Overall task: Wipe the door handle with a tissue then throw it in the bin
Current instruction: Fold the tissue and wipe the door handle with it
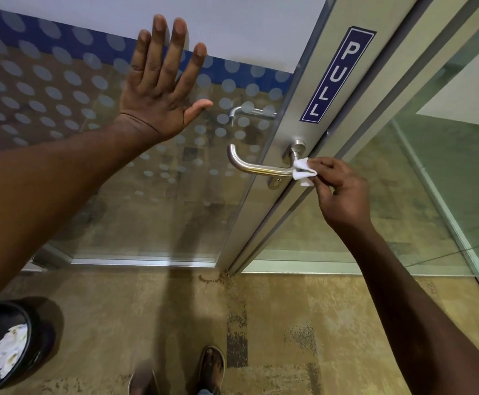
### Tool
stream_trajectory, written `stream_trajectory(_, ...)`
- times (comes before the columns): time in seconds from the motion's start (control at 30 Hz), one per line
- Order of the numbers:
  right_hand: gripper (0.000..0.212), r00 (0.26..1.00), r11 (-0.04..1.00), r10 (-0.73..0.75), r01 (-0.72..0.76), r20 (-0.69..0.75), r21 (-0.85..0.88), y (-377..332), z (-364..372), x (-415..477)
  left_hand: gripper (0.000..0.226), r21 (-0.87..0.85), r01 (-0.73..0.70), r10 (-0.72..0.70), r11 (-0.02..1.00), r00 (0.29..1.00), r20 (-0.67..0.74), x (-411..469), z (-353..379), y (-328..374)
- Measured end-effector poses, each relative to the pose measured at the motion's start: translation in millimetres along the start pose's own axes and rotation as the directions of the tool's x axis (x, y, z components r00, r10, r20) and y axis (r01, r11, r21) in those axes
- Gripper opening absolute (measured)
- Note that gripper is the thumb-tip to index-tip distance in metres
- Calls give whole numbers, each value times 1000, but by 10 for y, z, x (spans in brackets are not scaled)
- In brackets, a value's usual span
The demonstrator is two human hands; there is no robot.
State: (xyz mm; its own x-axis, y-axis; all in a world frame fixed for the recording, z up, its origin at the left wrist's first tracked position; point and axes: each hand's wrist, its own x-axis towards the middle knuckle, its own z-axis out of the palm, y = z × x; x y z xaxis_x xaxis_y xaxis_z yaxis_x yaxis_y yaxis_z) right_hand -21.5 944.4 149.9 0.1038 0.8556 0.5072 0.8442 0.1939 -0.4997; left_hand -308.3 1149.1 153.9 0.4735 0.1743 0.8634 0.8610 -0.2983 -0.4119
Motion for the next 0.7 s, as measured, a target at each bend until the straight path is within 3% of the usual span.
stream_trajectory(0.1, 28, 999, 1000, 2, -2, 35, -7, -31, 91, -63, 79, 20, -7, 7, 1000, 1000, -9, 0, 9, 12)
stream_trajectory(0.3, 27, 999, 998, 7, -9, -32, -67, -99, 291, -99, 78, 5, -1, 1, 1000, 1000, -6, 16, -14, 16)
stream_trajectory(0.57, 25, 992, 974, -121, 112, -33, -199, -209, 402, -119, 76, 41, -17, 16, 999, 1000, 13, 5, -81, -8)
stream_trajectory(0.7, 26, 971, 913, -237, 226, 9, -339, -320, 481, -89, 75, 46, -18, 17, 999, 1000, 15, 22, -108, 0)
